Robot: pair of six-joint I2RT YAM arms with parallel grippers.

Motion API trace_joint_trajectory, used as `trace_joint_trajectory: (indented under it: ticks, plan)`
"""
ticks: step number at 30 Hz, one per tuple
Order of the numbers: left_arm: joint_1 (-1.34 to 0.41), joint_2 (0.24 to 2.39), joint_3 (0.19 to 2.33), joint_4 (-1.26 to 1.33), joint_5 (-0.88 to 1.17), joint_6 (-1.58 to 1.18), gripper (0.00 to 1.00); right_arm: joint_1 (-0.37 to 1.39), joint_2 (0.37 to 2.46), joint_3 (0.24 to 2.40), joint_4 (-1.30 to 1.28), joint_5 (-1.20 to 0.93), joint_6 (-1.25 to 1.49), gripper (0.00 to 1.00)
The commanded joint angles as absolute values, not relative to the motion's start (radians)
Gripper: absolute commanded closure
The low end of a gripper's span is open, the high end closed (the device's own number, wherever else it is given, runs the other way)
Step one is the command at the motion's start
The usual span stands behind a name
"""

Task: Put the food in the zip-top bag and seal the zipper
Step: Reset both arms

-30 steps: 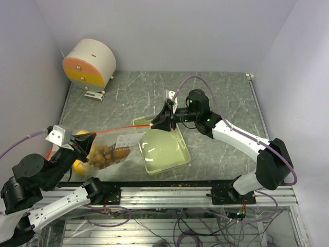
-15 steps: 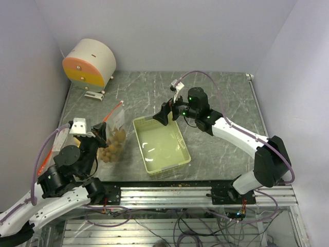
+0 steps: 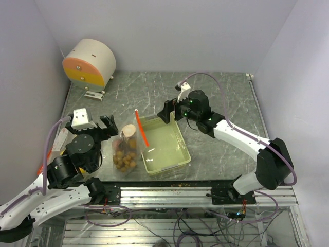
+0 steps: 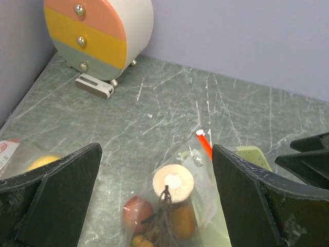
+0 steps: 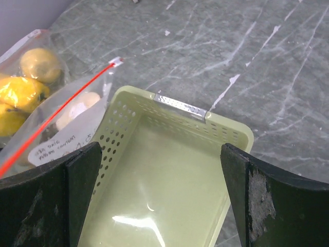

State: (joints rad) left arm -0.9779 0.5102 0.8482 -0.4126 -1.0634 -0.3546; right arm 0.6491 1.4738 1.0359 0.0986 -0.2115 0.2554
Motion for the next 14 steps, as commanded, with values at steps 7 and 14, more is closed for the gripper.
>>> trace_joint_trajectory:
  ticks: [7, 14]
  plan:
    - [-0.975, 0.399, 0.824, -0.456, -1.001, -0.409, 0.00, 0.644, 1.415, 0.973, 0.065, -0.122, 0.307, 0.00]
    - [-0.974, 0.417, 0.846, -0.503, -0.980, -0.416, 0.00, 0.644, 1.407, 0.961, 0.060, -0.101, 0.321, 0.00]
